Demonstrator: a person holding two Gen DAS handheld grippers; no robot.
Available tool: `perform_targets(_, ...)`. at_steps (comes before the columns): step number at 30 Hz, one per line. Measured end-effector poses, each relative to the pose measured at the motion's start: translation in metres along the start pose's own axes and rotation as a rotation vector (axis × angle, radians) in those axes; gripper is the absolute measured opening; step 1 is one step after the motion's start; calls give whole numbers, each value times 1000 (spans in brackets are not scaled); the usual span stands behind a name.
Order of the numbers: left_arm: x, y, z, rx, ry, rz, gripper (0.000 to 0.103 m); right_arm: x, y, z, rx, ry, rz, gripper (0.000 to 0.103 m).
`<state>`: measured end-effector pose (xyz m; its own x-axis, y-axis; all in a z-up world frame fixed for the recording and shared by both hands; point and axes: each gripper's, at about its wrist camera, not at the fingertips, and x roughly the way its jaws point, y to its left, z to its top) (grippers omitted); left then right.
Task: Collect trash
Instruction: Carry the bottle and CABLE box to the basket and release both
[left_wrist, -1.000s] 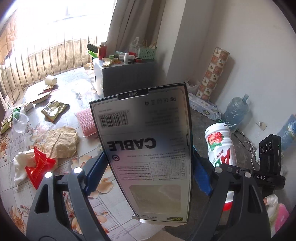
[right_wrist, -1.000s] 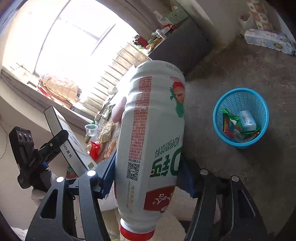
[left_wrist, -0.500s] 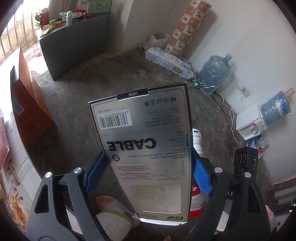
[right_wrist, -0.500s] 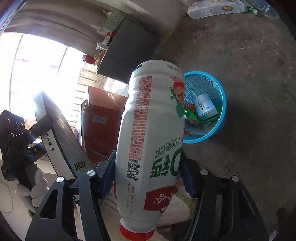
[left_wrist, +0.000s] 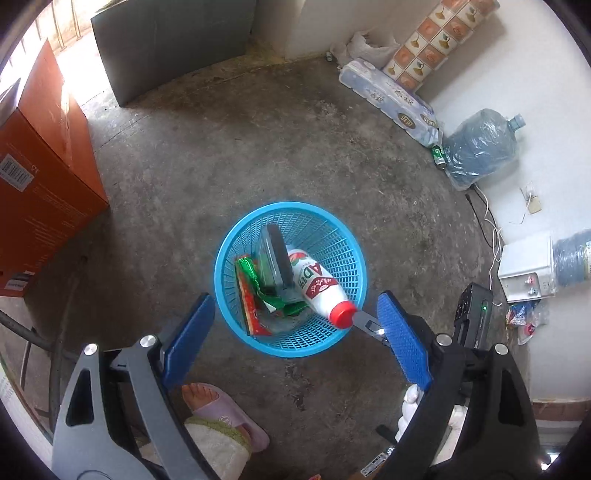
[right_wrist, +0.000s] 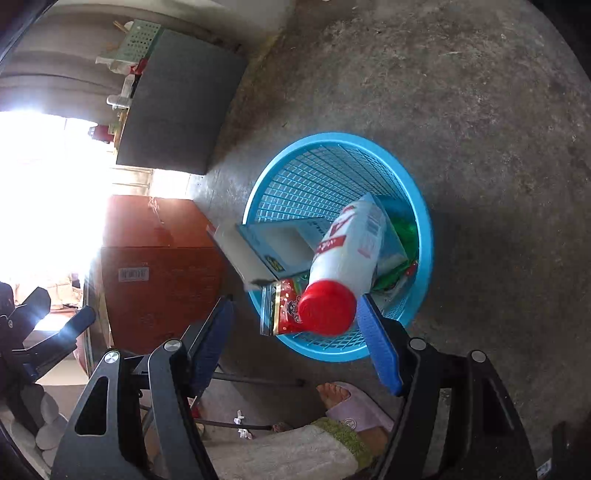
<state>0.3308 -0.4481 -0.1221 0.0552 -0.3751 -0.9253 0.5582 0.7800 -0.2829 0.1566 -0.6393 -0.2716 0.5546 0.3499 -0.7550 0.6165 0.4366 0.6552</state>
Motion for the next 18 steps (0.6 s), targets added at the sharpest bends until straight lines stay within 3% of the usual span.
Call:
perform_targets(8,-60,23,-29,16,-110,-27,85,-42,2,-33,-69,-53,-65,68)
perform_targets(16,-159,41,-92,78,-324,-86,85,-122,40,-86,-249,-196,-115,68)
perform_targets(18,-183,45,-114,97,-382,-94,85,-142,55,-104,-309,-238,-96,73)
